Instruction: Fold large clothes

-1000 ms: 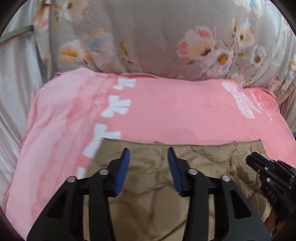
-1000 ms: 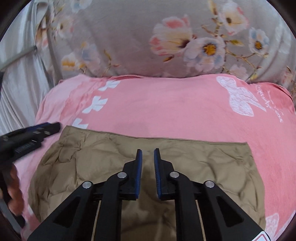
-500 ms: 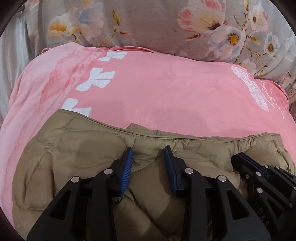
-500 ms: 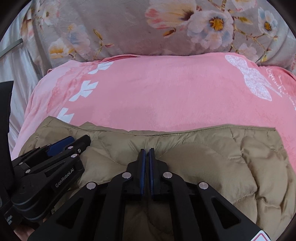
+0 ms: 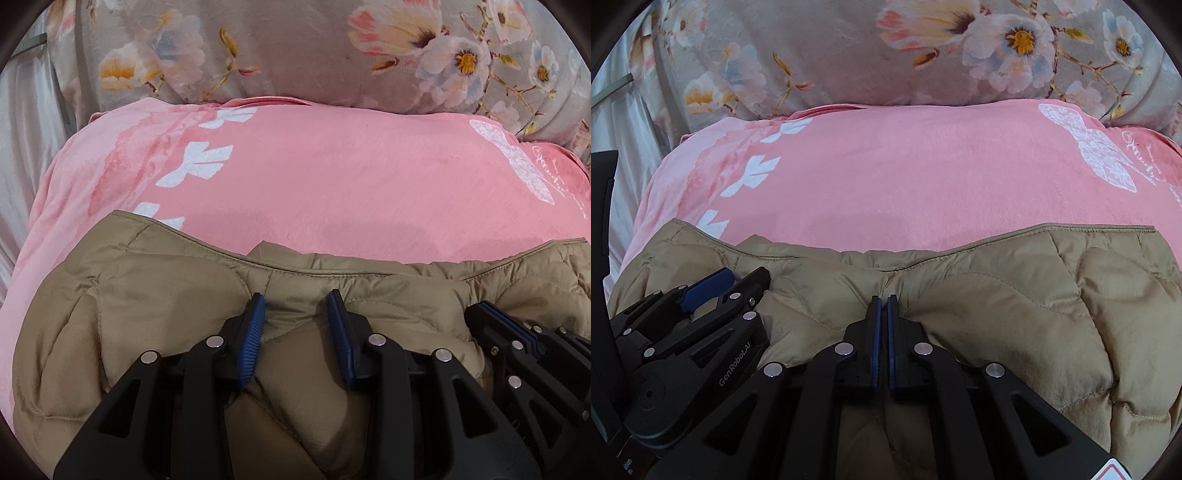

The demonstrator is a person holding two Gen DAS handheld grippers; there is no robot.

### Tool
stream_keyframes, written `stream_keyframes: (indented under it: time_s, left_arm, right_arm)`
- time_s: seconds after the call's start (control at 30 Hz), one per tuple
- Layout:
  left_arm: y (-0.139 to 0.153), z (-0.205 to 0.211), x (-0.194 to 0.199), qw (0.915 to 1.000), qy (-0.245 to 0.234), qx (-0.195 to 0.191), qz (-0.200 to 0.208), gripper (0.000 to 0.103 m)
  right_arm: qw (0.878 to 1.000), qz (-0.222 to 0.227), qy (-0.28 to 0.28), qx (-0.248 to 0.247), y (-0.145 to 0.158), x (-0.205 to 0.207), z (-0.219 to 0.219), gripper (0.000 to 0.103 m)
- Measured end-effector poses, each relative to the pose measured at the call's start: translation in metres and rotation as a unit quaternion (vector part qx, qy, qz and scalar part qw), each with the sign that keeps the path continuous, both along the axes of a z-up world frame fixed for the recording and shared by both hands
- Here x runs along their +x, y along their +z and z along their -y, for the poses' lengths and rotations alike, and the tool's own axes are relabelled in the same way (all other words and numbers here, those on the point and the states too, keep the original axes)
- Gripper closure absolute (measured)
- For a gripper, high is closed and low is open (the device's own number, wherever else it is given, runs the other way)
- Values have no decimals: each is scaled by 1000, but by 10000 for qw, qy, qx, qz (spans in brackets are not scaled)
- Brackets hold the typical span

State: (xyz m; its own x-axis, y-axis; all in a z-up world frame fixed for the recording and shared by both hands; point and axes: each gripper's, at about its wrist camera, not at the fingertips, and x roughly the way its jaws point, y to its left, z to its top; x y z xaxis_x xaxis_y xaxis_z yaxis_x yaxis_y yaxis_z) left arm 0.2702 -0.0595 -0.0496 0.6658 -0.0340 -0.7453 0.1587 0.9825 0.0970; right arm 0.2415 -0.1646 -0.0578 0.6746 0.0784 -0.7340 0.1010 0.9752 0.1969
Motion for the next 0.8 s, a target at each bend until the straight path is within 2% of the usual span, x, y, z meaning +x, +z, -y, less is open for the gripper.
stream_keyframes:
  time_s: [0.37, 0.57, 0.67, 0.7, 0.77, 0.8]
  left_arm:
    - [-4, 3, 1, 9999, 31, 123, 23, 69]
    - [-4, 3, 2, 9999, 31, 158, -11, 69]
    - [7, -11, -5, 9997, 5, -133, -199, 68]
    - [19, -26, -16, 9986, 37, -460, -256, 66]
    - [41, -57, -40, 9950, 45, -972, -222, 47]
    - [55, -83, -60, 9935, 185, -1119, -142, 30]
  right_arm:
    - [10000, -5, -4, -8, -3, 2, 1, 103]
    - [9998, -38, 18, 215, -7, 5, 9, 103]
    - [9992, -188, -120, 345, 4, -4, 15, 102]
    - [9986, -139, -150, 481, 12, -15, 15, 92]
    - [9970, 151, -13, 756, 34, -49, 11, 90]
    - [9974, 186, 62, 697, 40, -64, 5, 90]
